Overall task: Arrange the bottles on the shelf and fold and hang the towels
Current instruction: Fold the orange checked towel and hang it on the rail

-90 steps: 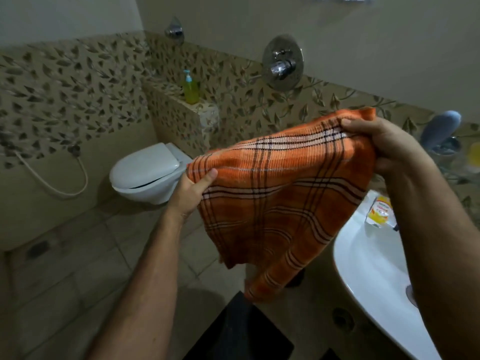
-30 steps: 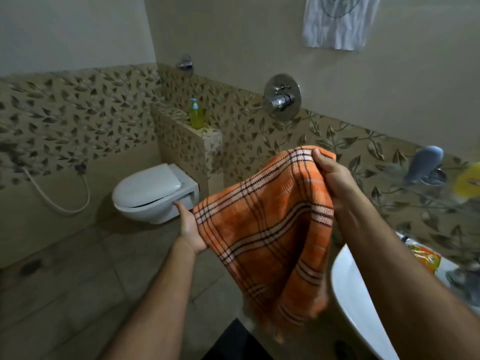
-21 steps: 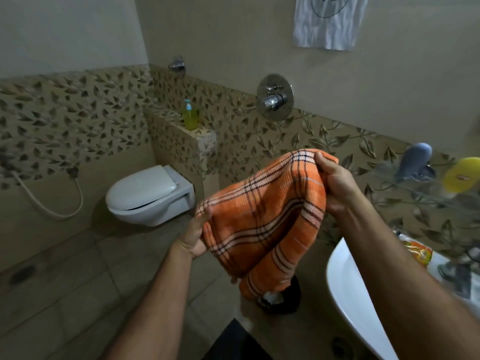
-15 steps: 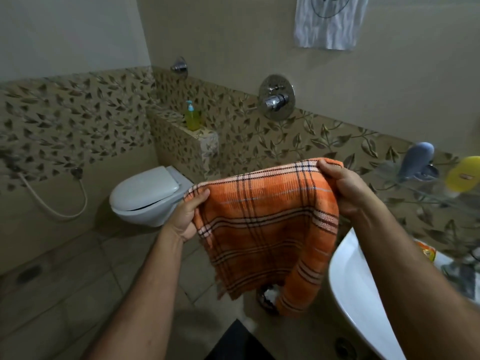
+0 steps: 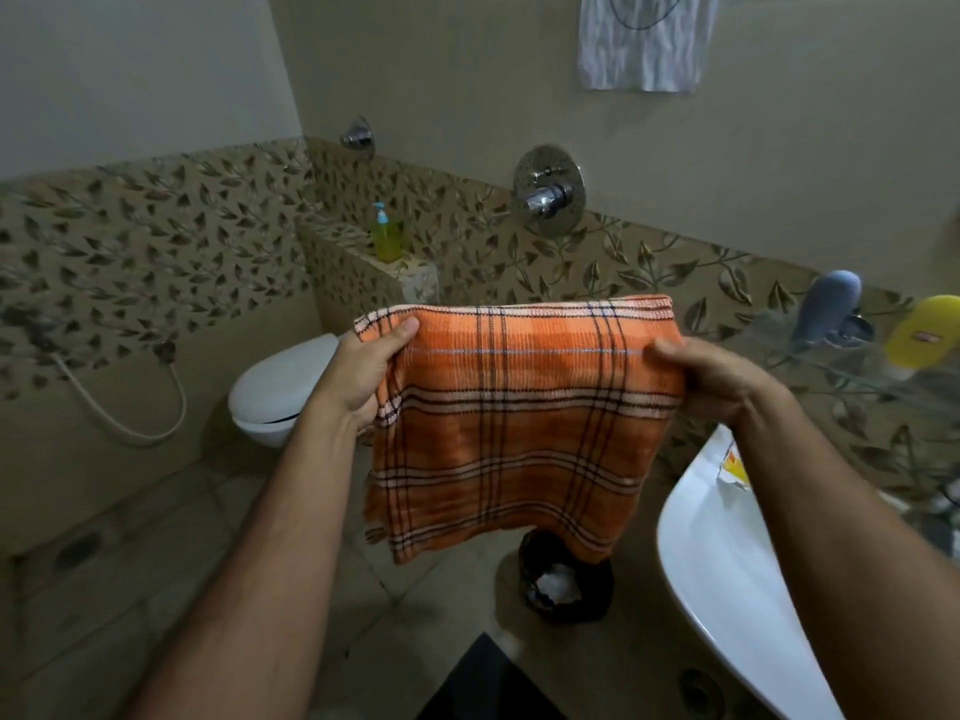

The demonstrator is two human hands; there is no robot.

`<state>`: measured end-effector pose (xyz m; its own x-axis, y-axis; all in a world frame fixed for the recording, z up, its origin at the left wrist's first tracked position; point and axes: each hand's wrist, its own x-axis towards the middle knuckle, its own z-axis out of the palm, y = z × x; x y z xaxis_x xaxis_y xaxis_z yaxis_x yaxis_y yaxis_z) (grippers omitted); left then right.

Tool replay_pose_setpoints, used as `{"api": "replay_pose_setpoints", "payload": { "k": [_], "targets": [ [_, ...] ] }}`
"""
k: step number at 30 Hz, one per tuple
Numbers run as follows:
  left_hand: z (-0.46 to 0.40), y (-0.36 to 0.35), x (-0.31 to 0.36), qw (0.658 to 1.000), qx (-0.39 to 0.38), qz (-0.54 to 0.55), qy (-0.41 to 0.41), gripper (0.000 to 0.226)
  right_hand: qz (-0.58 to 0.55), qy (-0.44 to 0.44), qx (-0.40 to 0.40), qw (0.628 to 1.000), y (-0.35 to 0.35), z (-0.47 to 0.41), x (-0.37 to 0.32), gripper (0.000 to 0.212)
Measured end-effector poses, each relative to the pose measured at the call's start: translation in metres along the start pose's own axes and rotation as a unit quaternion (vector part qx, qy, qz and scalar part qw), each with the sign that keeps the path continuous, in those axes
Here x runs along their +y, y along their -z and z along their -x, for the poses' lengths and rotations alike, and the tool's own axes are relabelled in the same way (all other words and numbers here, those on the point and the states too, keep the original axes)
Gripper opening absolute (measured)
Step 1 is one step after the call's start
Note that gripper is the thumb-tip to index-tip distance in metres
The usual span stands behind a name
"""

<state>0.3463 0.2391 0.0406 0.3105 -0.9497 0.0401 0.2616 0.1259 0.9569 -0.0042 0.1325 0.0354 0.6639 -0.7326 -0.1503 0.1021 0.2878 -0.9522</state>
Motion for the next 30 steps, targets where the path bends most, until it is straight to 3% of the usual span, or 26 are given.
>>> {"api": "replay_pose_setpoints", "payload": {
  "k": [3, 6, 8, 10, 12, 14, 16, 19, 24, 26, 30],
  "targets": [
    [-0.004, 0.007, 0.000, 0.998, 0.014, -0.041, 0.036, 0.006, 0.036, -0.012, 0.064, 0.997, -0.005, -0.009, 0.017, 0.059],
    [-0.006, 0.022, 0.003, 0.995, 0.000, -0.073, 0.071, 0.004, 0.056, 0.028, 0.093, 0.994, -0.018, -0.014, 0.010, 0.073],
    [-0.009, 0.032, 0.011, 0.994, -0.039, -0.067, 0.073, 0.010, 0.056, 0.057, 0.105, 0.991, -0.026, -0.015, -0.001, 0.060],
    [-0.013, 0.049, 0.021, 0.995, -0.088, -0.003, 0.037, 0.028, 0.045, 0.089, 0.112, 0.989, -0.034, -0.018, -0.012, 0.047],
    [-0.012, 0.063, 0.020, 0.978, -0.175, 0.101, 0.054, 0.062, 0.027, 0.129, 0.108, 0.985, -0.042, -0.020, -0.023, 0.037],
    [-0.005, 0.068, 0.004, 0.970, -0.204, 0.101, 0.085, 0.081, 0.019, 0.146, 0.112, 0.983, -0.049, -0.023, -0.030, 0.028],
    [-0.002, 0.062, -0.011, 0.986, -0.153, 0.028, 0.060, 0.072, 0.032, 0.134, 0.114, 0.984, -0.051, -0.026, -0.031, 0.023],
    [-0.005, 0.051, -0.018, 0.990, -0.131, 0.024, 0.041, 0.063, 0.048, 0.097, 0.118, 0.987, -0.050, -0.026, -0.024, 0.019],
    [-0.006, 0.046, -0.017, 0.995, -0.095, 0.026, 0.009, 0.043, 0.101, 0.044, 0.047, 0.993, -0.034, -0.019, -0.021, 0.042],
    [-0.005, 0.042, -0.015, 0.997, -0.069, 0.003, -0.014, 0.036, 0.143, 0.024, 0.072, 0.987, -0.028, -0.019, -0.020, 0.041],
    [-0.003, 0.029, -0.009, 0.993, -0.005, -0.098, -0.070, 0.011, 0.291, -0.007, 0.173, 0.941, -0.024, -0.022, -0.020, 0.012]
  ]
}}
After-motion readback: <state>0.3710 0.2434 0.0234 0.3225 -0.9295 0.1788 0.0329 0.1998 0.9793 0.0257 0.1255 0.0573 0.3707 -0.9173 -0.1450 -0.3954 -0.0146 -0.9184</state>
